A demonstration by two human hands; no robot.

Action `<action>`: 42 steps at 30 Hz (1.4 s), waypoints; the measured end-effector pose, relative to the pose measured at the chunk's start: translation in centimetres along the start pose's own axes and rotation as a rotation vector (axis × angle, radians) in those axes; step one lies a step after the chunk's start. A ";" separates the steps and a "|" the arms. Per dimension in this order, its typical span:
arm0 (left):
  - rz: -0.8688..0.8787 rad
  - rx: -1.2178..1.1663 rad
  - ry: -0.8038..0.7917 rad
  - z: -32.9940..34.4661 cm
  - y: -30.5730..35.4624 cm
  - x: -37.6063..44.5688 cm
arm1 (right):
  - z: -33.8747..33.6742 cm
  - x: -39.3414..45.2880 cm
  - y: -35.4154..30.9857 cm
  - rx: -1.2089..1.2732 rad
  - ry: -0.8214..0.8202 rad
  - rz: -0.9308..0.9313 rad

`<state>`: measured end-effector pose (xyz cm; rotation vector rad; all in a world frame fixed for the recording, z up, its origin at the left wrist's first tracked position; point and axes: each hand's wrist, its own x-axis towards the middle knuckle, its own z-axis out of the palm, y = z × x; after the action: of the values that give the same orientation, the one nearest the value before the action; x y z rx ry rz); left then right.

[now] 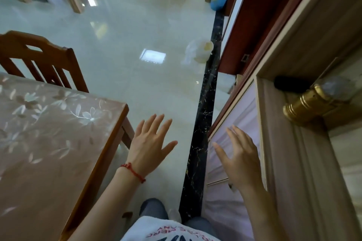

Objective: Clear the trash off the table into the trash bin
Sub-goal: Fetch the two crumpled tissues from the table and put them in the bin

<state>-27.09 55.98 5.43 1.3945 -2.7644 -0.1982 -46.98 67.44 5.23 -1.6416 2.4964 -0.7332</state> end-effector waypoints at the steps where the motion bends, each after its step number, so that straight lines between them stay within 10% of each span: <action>1: 0.001 -0.005 -0.006 0.0 -0.2 0.9 | 0.1 1.0 0.1 -0.003 -0.004 0.002; 42: -0.402 -0.132 -0.012 -0.3 -14.5 54.2 | 13.0 63.4 3.4 -0.036 -0.310 -0.210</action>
<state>-47.80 3.90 2.64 1.8974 -2.3950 -0.3932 -73.03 8.15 5.08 -1.8840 2.1604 -0.4109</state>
